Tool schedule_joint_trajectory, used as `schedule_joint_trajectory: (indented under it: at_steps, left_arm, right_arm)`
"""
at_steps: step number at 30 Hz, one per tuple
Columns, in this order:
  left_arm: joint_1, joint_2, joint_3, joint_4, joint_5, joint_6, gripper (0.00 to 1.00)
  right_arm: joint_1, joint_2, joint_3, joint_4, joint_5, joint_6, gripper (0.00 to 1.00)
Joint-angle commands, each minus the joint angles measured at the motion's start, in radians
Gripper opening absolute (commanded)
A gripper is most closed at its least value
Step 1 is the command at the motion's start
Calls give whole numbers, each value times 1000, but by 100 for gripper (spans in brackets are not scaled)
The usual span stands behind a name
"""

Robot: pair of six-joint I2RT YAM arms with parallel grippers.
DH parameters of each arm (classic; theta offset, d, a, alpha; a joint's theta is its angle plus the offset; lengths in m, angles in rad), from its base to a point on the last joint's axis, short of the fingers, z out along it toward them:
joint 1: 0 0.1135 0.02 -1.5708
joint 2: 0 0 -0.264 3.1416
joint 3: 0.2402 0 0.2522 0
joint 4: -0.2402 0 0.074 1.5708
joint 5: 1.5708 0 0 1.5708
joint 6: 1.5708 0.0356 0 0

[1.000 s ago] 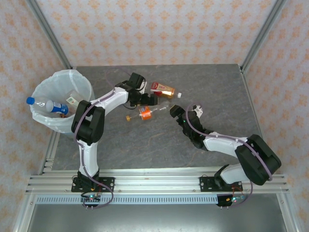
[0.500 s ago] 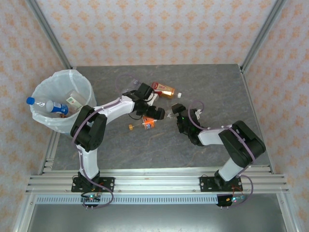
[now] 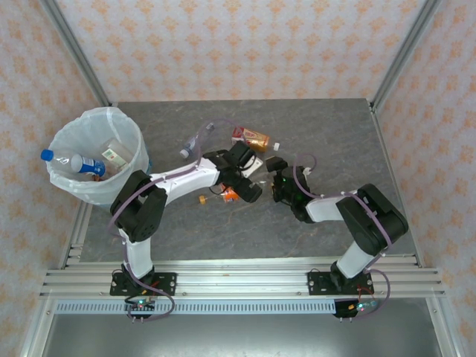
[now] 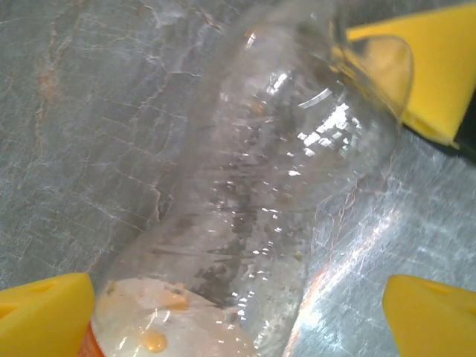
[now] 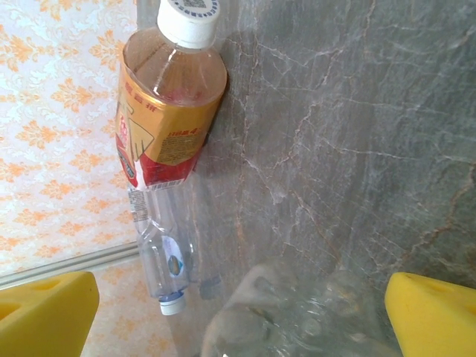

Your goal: Put the plastic bottles in the bin

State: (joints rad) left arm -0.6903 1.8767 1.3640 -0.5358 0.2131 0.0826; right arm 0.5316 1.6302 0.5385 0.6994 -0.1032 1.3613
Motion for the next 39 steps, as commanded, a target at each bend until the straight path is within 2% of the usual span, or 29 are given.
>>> schedule_joint_trajectory:
  at_steps: [1, 6, 9, 14, 18, 23, 26, 29, 35, 39]
  left_arm:
    - [-33, 26, -1, -42, -162, 95, 100]
    - [-57, 120, 54, -78, -217, 127, 96]
    - [-77, 150, 73, -76, -251, 152, 94]
    - [-93, 205, 129, -84, -280, 201, 90]
    - [-99, 232, 160, -103, -258, 254, 84]
    - [-99, 260, 199, -123, -274, 274, 75]
    - [-99, 257, 208, -115, -265, 258, 71]
    - [-97, 254, 220, -103, -267, 231, 62]
    - [-87, 195, 221, -62, -251, 161, 44]
    - [-80, 148, 210, -45, -233, 121, 39]
  right_arm:
    - [-11, 1, 18, 56, -17, 6, 99]
    - [-27, -35, 3, 52, -9, -18, 100]
    - [-65, -95, -22, -11, -2, -54, 100]
    - [-153, -268, -87, -197, 12, -157, 100]
    - [-184, -433, -117, -362, 80, -268, 99]
    - [-193, -574, -169, -407, 159, -313, 99]
    - [-196, -596, -161, -426, 137, -365, 99]
    - [-196, -593, -116, -496, 108, -434, 99]
    - [-196, -618, -104, -489, 149, -478, 99]
    - [-196, -621, -77, -512, 142, -534, 99]
